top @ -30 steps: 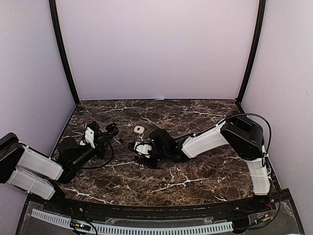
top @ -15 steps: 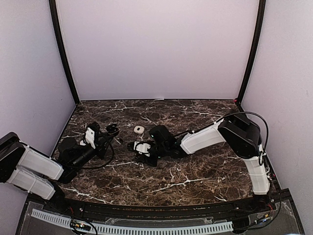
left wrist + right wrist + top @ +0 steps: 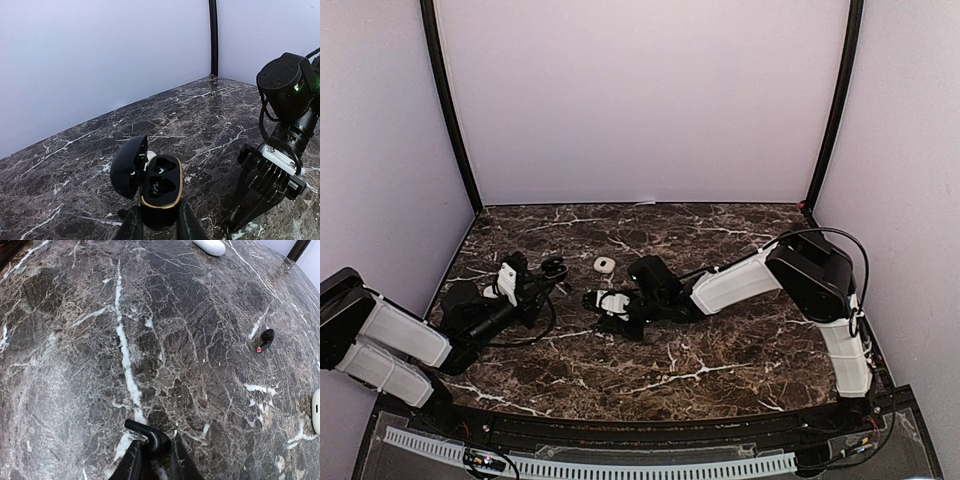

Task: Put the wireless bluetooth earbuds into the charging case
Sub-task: Adjust the right earbud at the center of the board.

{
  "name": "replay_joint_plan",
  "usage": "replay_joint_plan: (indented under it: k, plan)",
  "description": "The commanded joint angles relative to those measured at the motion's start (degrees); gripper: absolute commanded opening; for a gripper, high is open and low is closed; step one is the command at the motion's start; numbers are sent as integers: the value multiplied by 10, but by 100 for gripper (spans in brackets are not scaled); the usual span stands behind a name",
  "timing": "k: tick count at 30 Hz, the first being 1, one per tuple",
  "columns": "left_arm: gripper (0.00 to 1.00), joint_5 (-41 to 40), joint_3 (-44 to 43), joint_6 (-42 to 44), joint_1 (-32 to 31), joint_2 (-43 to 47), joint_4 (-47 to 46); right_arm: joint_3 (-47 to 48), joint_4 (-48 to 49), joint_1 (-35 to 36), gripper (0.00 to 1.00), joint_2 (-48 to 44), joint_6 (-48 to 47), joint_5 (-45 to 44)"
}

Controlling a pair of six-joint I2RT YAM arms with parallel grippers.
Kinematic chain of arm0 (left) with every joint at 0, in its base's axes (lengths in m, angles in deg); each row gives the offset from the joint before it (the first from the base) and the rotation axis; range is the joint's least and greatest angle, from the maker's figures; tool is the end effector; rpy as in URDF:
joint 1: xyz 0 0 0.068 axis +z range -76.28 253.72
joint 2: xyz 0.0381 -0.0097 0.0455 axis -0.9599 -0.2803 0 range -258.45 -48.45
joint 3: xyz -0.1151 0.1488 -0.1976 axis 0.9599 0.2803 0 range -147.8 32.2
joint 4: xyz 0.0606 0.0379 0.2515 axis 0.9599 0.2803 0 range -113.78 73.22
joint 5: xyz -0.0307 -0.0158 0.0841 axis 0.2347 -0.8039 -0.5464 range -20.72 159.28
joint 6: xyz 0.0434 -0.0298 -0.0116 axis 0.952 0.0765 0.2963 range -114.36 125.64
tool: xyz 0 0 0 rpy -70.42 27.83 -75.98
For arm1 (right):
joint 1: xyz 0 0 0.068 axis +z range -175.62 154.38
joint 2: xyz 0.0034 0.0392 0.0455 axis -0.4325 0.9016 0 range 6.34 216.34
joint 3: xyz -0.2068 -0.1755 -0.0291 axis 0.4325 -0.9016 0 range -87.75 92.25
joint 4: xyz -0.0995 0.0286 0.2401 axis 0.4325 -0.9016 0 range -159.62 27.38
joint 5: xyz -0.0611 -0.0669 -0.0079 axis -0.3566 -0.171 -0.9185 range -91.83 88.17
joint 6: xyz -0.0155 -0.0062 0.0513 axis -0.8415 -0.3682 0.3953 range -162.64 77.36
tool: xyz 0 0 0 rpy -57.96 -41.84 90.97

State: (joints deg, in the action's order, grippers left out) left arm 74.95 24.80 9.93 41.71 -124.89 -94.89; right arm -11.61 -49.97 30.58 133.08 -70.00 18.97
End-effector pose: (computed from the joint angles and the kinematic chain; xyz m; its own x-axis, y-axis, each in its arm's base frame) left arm 0.1771 -0.1149 0.1668 0.0763 0.0401 -0.9963 0.6073 0.7906 0.0783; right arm 0.2478 0.3930 0.1077 0.1247 -0.5860 -0.8007 -0.9855 0.0201 -0.1683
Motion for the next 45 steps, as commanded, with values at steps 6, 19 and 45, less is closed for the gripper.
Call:
replay_joint_plan:
  k: [6,19,45]
  plan:
    - [10,24,2,13,3,3,-27,-52,23,-3,13,-48,15,-19]
    - [10,112,-12,26,3,-32,-43,-171,59,-3,10,-152,38,-54]
    - [10,162,-22,22,3,-60,-57,-187,101,26,33,-153,72,-118]
